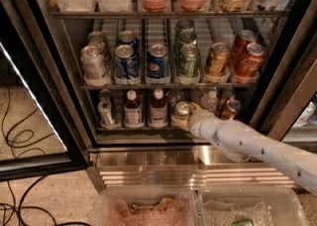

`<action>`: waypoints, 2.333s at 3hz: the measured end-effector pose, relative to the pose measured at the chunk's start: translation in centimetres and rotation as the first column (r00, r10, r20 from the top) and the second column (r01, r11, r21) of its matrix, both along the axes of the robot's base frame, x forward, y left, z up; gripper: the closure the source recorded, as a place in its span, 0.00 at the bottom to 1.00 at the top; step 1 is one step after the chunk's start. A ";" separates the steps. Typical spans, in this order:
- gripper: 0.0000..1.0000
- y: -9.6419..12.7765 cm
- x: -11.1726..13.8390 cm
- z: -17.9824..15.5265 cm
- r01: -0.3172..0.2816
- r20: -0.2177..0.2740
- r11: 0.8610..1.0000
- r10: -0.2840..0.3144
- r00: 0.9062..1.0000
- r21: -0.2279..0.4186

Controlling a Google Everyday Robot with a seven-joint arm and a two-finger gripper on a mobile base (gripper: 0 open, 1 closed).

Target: Pick 7up can from bottom shelf of fridge

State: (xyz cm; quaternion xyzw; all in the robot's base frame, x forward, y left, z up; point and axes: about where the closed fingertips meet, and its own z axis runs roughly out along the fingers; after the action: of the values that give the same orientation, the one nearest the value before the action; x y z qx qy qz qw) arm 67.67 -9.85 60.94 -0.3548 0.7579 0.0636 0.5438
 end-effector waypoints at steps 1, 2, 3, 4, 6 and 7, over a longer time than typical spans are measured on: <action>1.00 0.0 0.0 0.3 0.000 0.001 1.000 0.000 1.000 0.000; 1.00 0.3 0.1 0.7 0.011 0.025 0.998 -0.013 1.000 0.069; 1.00 0.0 0.8 2.1 0.050 0.077 0.974 -0.069 0.995 0.222; 1.00 2.7 0.8 4.0 0.016 0.093 0.961 -0.043 0.995 0.275; 1.00 2.5 0.5 3.9 0.016 0.100 0.967 -0.043 0.994 0.255; 1.00 2.6 -0.2 5.1 0.005 0.126 0.968 -0.038 0.991 0.253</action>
Offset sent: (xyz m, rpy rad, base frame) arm 0.0024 0.0069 0.0331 0.4895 -0.1740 -0.0876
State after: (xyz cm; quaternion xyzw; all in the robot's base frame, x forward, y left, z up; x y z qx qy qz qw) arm 67.49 -7.28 66.02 -0.2779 0.7106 0.1301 0.6332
